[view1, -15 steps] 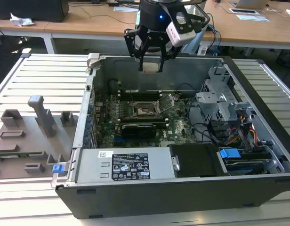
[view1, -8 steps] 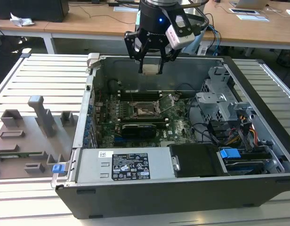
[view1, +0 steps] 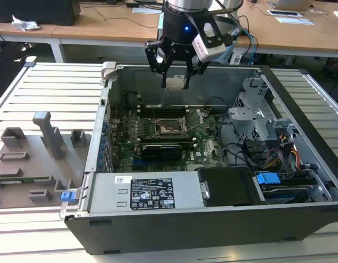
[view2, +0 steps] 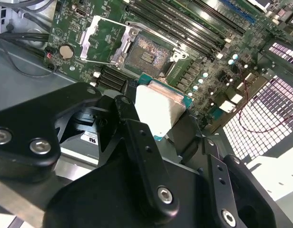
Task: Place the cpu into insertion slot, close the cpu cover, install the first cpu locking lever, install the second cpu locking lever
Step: 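Place the cpu into insertion slot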
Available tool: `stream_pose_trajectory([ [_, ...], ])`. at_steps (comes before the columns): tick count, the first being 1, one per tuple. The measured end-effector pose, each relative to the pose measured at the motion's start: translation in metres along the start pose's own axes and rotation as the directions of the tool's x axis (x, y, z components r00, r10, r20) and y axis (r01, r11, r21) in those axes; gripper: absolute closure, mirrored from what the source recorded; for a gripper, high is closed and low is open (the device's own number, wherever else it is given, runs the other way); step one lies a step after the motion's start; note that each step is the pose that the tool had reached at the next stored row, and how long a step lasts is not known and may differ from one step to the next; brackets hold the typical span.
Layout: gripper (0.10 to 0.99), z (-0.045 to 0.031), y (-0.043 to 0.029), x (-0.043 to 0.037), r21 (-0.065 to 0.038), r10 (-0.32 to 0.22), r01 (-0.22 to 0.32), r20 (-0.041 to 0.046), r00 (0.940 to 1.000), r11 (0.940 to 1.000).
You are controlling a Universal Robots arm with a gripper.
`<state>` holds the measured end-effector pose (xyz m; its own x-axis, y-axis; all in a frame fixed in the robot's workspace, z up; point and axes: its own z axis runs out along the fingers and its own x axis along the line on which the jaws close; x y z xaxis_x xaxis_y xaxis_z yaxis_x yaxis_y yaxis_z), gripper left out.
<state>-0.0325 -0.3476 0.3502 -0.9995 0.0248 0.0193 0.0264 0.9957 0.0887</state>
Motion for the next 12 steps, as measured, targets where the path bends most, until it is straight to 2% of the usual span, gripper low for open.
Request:
stream_pose_trajectory([
  [12, 0.541, 0.0080, -0.0007, -0.0001, 0.000, 0.000, 0.000, 0.0000, 1.0000, 1.0000],
])
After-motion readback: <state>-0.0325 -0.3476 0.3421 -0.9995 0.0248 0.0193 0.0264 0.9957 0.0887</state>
